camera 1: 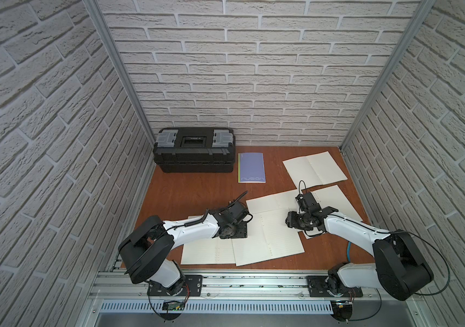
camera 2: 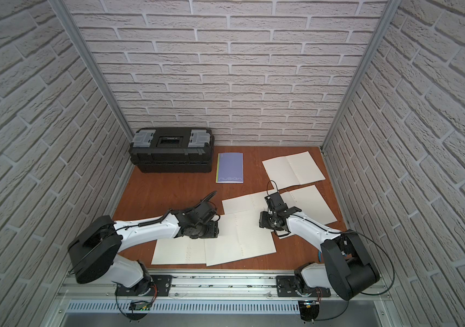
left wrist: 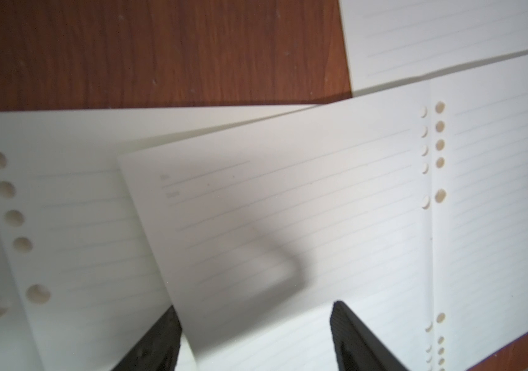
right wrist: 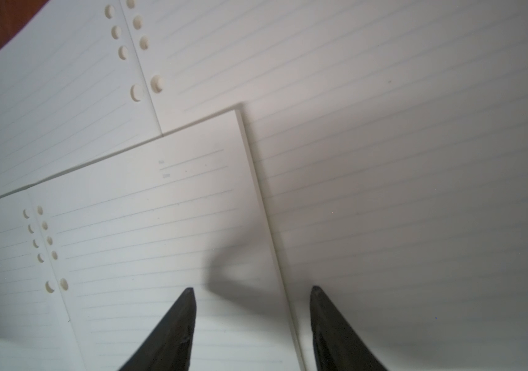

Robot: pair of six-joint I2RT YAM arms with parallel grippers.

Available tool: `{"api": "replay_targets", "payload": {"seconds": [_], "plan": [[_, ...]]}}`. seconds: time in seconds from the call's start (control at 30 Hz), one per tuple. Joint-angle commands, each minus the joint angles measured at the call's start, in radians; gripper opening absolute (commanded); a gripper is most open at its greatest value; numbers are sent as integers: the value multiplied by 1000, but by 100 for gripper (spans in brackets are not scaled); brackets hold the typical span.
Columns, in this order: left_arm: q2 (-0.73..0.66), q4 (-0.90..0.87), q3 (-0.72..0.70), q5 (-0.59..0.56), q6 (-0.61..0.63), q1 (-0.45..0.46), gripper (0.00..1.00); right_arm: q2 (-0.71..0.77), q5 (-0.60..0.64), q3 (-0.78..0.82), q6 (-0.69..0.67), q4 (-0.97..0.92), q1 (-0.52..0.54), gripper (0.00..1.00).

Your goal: Close the notebook

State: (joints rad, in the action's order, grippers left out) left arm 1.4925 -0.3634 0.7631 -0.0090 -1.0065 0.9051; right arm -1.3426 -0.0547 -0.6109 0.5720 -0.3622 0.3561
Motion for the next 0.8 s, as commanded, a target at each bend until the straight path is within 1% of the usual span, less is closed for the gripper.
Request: {"api": "replay_targets", "payload": {"seconds": [0.0,0.77], "plan": [[-23,38,-27,12,-17,6,72,13,-20,24,14,13,13,57],[-134,38,-16,11,-26,6,73,5,-39,37,28,46,23,56]]}}
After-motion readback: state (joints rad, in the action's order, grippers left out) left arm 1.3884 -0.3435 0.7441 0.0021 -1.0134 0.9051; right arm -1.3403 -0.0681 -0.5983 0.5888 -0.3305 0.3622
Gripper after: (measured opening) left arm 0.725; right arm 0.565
